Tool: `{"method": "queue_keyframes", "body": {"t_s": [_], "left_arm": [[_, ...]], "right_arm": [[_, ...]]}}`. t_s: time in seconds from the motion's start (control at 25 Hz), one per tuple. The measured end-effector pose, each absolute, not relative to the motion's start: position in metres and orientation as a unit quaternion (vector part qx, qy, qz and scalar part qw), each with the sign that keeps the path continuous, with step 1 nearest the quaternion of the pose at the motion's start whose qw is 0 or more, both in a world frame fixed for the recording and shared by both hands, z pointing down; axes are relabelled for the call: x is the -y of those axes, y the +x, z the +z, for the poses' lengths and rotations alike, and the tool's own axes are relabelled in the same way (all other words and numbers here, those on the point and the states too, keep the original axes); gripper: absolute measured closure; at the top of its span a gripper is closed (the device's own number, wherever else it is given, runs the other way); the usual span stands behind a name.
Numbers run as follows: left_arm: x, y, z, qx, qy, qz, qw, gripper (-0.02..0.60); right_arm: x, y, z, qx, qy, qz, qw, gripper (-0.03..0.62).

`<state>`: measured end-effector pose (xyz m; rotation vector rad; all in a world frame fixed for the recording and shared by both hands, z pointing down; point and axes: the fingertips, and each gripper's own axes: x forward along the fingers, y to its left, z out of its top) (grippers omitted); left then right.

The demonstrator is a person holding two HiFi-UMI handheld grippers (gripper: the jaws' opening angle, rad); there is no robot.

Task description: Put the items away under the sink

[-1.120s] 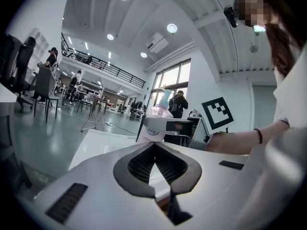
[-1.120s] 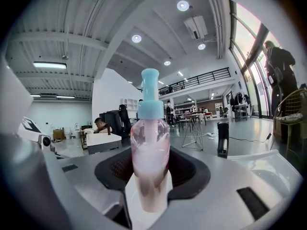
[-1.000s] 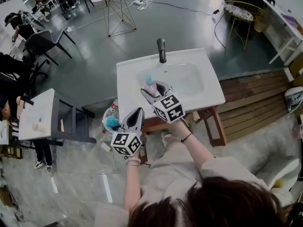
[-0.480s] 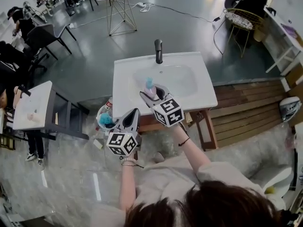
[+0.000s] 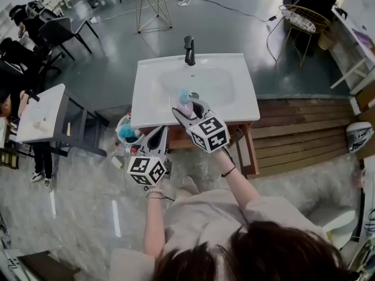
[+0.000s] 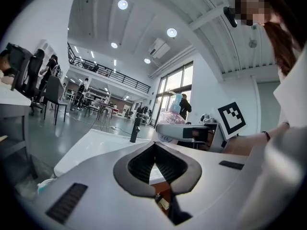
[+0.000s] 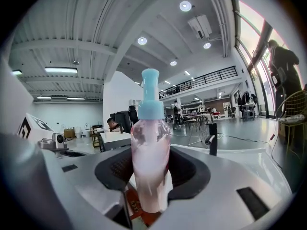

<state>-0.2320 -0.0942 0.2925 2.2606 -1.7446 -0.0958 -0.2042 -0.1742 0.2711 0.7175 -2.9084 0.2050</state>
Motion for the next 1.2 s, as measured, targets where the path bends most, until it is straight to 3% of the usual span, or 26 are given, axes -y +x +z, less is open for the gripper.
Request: {"method": "queue_keyframes", "body": {"t_s": [0.64, 1.2], "left_arm": [[0.027, -0.168, 0.297, 0.629, 0.765, -0.011, 0.134, 0.581], [0.016, -0.194, 0.335, 0.641, 0.748, -0.014, 0.173, 0.581]], "right_arm": [[0.100, -0.139, 0.284, 0.972, 0.209, 0.072, 0.084, 0.390], [0.090, -0.155, 0.322, 0.968, 0.209, 0.078, 0.112, 0.390]]}}
